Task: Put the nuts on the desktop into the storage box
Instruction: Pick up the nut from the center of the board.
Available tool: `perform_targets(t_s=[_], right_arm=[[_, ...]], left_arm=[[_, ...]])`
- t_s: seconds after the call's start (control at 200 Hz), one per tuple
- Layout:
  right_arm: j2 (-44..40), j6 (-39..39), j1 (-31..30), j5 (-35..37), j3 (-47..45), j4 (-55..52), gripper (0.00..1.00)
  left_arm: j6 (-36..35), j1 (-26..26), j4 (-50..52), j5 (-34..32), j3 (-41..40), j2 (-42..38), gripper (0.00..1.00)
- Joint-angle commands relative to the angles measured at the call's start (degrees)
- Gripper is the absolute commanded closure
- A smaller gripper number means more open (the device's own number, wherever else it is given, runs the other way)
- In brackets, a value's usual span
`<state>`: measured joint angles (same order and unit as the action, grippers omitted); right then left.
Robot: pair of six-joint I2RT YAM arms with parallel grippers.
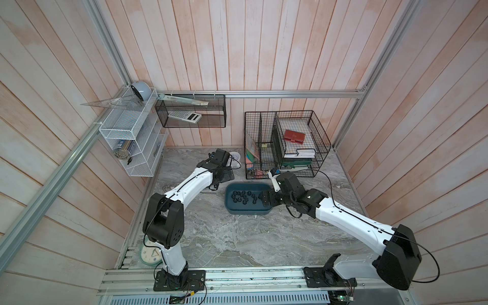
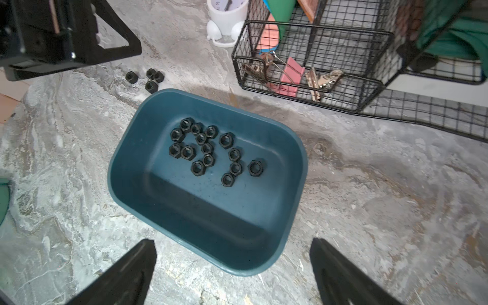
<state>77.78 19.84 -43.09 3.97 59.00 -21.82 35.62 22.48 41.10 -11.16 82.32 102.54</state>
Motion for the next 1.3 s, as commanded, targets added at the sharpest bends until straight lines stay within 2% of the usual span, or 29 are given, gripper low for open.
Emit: perform_targets(t_s=[0.0, 0.2, 0.46, 0.715, 0.805, 1.295], right_arm=[[2.47, -2.93, -0.81, -2.28, 3.40, 0.38, 0.02], [5.29, -3.84, -1.21, -2.66, 6.04, -0.25, 0.02], [6.85, -4.12, -1.21, -0.71, 7.53, -0.89, 0.02], [6.99, -4.23, -1.18, 1.75, 7.85, -1.61, 0.02], [7.29, -4.28, -1.15, 2.15, 8.13, -1.82, 0.02], [8.53, -4.50, -1.14, 2.78, 9.39, -2.88, 0.02]], left_arm=[[-0.99, -2.37, 0.43, -2.20, -1.62, -1.04, 0.00], [-0.24, -8.40, -2.39, 0.55, -4.28, 0.46, 0.01], [-1.14, -11.63, -1.81, 1.05, -0.02, 7.28, 0.29], [-1.36, -13.78, -4.15, 4.01, 1.07, 12.31, 0.41], [-1.80, -13.95, -4.30, 4.58, 1.73, 13.70, 0.49], [-2.13, -14.22, -5.31, 6.94, 2.85, 17.32, 0.50]])
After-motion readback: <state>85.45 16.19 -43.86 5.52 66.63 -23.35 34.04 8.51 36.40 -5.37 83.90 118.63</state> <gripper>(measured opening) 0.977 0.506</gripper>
